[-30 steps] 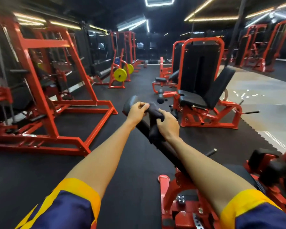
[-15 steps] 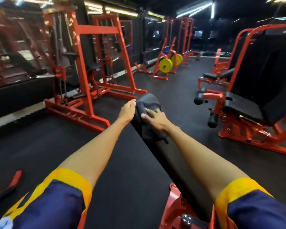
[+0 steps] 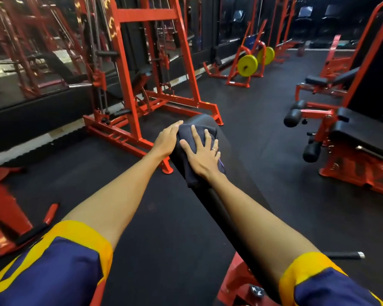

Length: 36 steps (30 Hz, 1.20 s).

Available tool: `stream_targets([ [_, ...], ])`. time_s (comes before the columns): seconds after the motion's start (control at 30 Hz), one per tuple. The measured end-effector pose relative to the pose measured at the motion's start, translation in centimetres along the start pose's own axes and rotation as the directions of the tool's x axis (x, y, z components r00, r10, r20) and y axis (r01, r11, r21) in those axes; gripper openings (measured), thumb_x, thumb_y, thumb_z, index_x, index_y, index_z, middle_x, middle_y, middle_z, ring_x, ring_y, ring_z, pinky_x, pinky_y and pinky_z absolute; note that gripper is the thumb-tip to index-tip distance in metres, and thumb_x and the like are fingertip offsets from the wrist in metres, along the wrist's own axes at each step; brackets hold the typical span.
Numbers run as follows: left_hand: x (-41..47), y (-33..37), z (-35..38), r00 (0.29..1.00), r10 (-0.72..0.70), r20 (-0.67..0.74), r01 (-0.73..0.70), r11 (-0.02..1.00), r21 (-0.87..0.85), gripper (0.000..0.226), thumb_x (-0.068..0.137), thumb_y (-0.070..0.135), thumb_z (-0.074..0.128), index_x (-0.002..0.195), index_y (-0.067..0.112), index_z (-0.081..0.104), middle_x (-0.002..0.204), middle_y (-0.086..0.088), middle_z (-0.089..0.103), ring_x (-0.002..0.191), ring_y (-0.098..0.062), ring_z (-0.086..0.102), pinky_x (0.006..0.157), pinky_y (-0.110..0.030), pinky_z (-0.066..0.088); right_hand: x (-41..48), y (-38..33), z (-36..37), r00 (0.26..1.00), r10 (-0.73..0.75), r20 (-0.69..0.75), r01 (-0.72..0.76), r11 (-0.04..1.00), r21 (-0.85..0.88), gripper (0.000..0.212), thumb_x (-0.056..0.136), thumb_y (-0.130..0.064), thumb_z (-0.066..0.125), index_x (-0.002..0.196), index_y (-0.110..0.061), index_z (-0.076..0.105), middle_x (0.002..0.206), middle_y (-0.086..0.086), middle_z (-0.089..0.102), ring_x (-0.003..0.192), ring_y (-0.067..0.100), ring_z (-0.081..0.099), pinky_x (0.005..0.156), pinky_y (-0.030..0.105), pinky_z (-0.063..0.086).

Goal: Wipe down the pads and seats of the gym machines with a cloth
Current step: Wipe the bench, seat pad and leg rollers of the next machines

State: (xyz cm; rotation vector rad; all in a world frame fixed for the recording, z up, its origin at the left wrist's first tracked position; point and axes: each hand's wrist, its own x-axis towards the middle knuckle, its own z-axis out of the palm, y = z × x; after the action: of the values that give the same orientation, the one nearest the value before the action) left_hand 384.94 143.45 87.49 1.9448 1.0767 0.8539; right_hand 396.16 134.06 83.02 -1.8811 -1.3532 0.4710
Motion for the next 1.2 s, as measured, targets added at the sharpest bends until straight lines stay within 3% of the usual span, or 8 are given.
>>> stream_targets([
  [0.17,0.6,-1.1,1.0,0.997,0.054,-0.063,-0.053,0.998,0.013,0.048,0.107,0.028,0.027,0.145,0.022,0.054,0.151,0.004,0.052,0.142,-0.010,0.041,0.121,-0.029,0.027,1.1,2.4,0.1,0.996,-0.032,-0.088,0.029,0.999,-0.040,0.056,0.101,-0.067,0.029,0.153,-0.063,0.008,0.171,-0.010,-0.003,0.156,0.034,-0.011,0.123,0.061,-0.002],
  [0.37,1.7,-1.8,1.6,0.986,0.118,-0.116,-0.114,0.992,0.045,0.047,0.107,0.022,0.027,0.142,0.017,0.058,0.146,0.003,0.056,0.139,-0.009,0.044,0.115,-0.019,0.028,8.3,2.9,-2.3,0.966,0.231,-0.117,-0.221,0.971,0.090,0.055,0.104,-0.063,0.025,0.157,-0.054,0.012,0.172,-0.009,-0.001,0.156,0.036,-0.013,0.120,0.066,-0.006],
  [0.47,1.8,-1.7,1.4,0.986,0.121,-0.115,-0.117,0.992,0.048,0.047,0.107,0.021,0.027,0.142,0.017,0.058,0.146,0.002,0.056,0.139,-0.011,0.045,0.116,-0.021,0.029,9.1,1.2,-2.0,0.981,0.147,-0.125,-0.136,0.986,0.097,0.051,0.106,-0.056,0.024,0.157,-0.054,0.016,0.172,-0.010,-0.001,0.156,0.034,-0.012,0.121,0.065,-0.007],
  [0.67,2.0,-2.7,0.9,0.986,0.124,-0.114,-0.118,0.991,0.061,0.052,0.102,0.029,0.027,0.140,0.018,0.060,0.143,0.000,0.059,0.136,-0.017,0.050,0.116,-0.031,0.034,4.1,2.5,0.3,0.952,-0.293,-0.087,0.276,0.947,-0.166,0.067,0.096,-0.067,0.036,0.158,-0.051,0.015,0.171,-0.014,0.001,0.158,0.027,-0.008,0.123,0.058,-0.001],
  [0.87,2.1,-2.1,1.2,0.988,0.126,-0.087,-0.122,0.991,0.052,0.049,0.105,0.023,0.027,0.145,0.016,0.055,0.149,0.002,0.054,0.141,-0.012,0.044,0.120,-0.028,0.029,11.2,3.5,-4.0,0.988,-0.006,-0.156,-0.001,0.999,-0.048,0.058,0.104,-0.058,0.036,0.158,-0.039,0.027,0.169,-0.008,0.017,0.158,0.026,0.004,0.122,0.064,0.004],
  [1.0,1.7,-2.3,1.2,0.989,0.105,-0.107,-0.095,0.991,0.093,0.058,0.099,0.036,0.024,0.143,0.019,0.057,0.145,-0.001,0.058,0.137,-0.020,0.048,0.116,-0.037,0.035,12.2,-0.1,-2.2,0.951,-0.283,-0.126,0.259,0.950,-0.176,0.046,0.102,-0.059,0.030,0.128,-0.040,0.062,0.145,-0.017,0.052,0.145,0.011,0.032,0.121,0.058,0.010],
  [1.1,1.8,-2.3,1.1,0.987,0.117,-0.110,-0.108,0.990,0.089,0.056,0.099,0.034,0.025,0.141,0.020,0.058,0.143,-0.001,0.059,0.135,-0.022,0.050,0.114,-0.037,0.037,13.1,0.8,-3.2,0.898,-0.430,-0.093,0.396,0.883,-0.253,0.048,0.100,-0.059,0.029,0.116,-0.035,0.067,0.130,-0.014,0.063,0.133,0.012,0.047,0.118,0.051,0.025],
  [1.2,1.8,-2.3,1.1,0.987,0.126,-0.098,-0.121,0.991,0.056,0.058,0.097,0.034,0.025,0.143,0.017,0.057,0.146,0.001,0.057,0.139,-0.014,0.047,0.119,-0.035,0.034,15.2,1.3,-5.5,0.975,-0.204,-0.085,0.188,0.968,-0.167,0.050,0.100,-0.061,0.031,0.119,-0.032,0.066,0.131,0.000,0.065,0.124,0.027,0.056,0.106,0.046,0.040],
])
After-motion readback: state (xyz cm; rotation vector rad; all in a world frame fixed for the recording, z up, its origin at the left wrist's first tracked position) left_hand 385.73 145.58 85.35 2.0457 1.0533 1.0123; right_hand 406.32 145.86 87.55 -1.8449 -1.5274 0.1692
